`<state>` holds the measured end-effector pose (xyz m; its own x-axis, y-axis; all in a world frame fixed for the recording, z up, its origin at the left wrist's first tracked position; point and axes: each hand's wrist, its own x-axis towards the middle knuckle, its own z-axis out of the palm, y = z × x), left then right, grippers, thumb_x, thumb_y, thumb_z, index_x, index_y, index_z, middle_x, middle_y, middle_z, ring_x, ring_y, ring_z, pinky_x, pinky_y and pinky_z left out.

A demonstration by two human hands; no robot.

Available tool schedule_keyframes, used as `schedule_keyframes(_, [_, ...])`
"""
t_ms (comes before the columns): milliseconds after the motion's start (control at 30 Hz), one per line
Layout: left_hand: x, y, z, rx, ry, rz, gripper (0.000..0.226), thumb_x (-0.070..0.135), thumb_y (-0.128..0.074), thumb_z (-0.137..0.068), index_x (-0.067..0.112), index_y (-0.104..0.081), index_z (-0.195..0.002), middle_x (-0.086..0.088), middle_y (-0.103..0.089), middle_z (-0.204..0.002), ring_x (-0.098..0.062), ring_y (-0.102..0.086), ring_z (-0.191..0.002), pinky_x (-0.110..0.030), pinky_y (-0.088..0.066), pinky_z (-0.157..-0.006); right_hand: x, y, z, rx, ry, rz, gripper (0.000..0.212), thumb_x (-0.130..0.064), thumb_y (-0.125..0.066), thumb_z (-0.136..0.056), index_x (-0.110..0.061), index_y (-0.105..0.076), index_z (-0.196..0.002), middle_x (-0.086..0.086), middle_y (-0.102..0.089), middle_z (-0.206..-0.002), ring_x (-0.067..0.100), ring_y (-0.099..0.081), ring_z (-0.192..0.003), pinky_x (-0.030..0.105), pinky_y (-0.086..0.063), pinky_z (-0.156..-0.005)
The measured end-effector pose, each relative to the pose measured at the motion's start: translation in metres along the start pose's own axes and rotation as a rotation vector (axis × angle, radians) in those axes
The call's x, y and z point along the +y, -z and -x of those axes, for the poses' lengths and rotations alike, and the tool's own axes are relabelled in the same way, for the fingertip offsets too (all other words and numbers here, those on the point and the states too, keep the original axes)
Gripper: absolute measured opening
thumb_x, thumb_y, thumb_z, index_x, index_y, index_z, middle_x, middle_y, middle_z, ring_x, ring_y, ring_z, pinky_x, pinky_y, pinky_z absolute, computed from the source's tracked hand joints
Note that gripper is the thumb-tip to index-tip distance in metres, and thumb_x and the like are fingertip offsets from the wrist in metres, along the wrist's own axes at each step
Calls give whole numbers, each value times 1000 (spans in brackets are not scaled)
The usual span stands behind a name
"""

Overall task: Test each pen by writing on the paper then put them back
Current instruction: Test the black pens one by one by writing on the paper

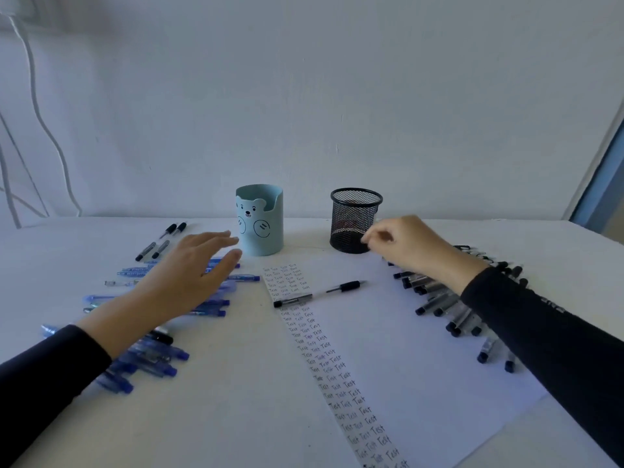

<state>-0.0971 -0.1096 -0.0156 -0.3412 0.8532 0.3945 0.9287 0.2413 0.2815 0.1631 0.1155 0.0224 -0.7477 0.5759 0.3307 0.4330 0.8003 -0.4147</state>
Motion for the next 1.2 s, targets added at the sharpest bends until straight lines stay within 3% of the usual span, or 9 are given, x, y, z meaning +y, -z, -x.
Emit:
schedule_keyframes(133, [22,-3,0,104,-170,105,54,65,-41,-89,28,-65,-120,13,-59,-123,-13,-53,-116,-30,-42,-98,47,16,-8,-22,-152,277,28,-19,-53,-100,-14,-68,-122,2,-64,-127,22,-58,-118,34,-44,-99])
schedule_keyframes(200, [36,-11,3,48,-241,111,59,70,-37,-84,33,-65,-121,17,-57,-126,-6,-50,-116,-30,-44,-98,57,18,-7,-50,-182,377,26,-27,-53,-100,-20,-71,-118,-3,-62,-130,23,-53,-124,39,-41,-102])
schedule_keyframes(467, [56,-34,4,-13,-243,88,70,86,-34,-70,39,-75,-102,27,-55,-127,2,-43,-120,-35,-47,-97,65,13,-7,21,-73,448,20,-26,-59,-97,-21,-79,-97,-9,-69,-111,23,-54,-114,36,-41,-90])
schedule_keyframes(633, [59,-12,-2,283,-305,203,45,64,-57,-80,29,-76,-100,21,-59,-120,-6,-49,-111,-26,-47,-89,62,14,-7,285,-11,317,22,-24,-48,-102,-14,-67,-104,2,-67,-98,25,-64,-88,33,-49,-66])
schedule_keyframes(700, [53,10,-11,463,-231,235,32,52,-66,-82,28,-76,-99,17,-64,-116,-7,-50,-106,-17,-40,-84,51,20,-7,463,14,108,20,-23,-43,-104,-10,-57,-109,7,-70,-95,23,-67,-83,39,-54,-66])
schedule_keyframes(867, [4,55,-31,725,147,217,26,44,-70,-85,21,-76,-96,5,-62,-107,-17,-51,-107,-27,-38,-82,3,24,-5,582,126,-167,17,-26,-34,-106,-20,-47,-114,2,-63,-80,24,-62,-73,42,-49,-71])
schedule_keyframes(933, [-26,56,-35,667,296,115,30,45,-69,-85,17,-76,-94,0,-63,-110,-23,-51,-110,-28,-36,-80,-17,19,-2,570,174,-57,20,-30,-33,-105,-24,-52,-109,-8,-48,-61,15,-50,-60,42,-43,-74])
schedule_keyframes(1033, [-67,46,-35,475,474,-61,31,45,-69,-85,15,-76,-90,-5,-63,-113,-31,-49,-111,-38,-40,-88,-46,0,11,370,222,-16,27,-54,-35,-96,-33,-52,-99,-10,-42,-54,8,-47,-64,42,-34,-90])
schedule_keyframes(1200, [-89,34,-29,271,654,-277,27,44,-67,-85,19,-76,-77,-7,-63,-103,-33,-49,-108,-39,-41,-84,-68,-39,26,44,268,-196,48,-75,-56,-72,-38,-42,-98,-13,-44,-50,5,-49,-57,29,-39,-73])
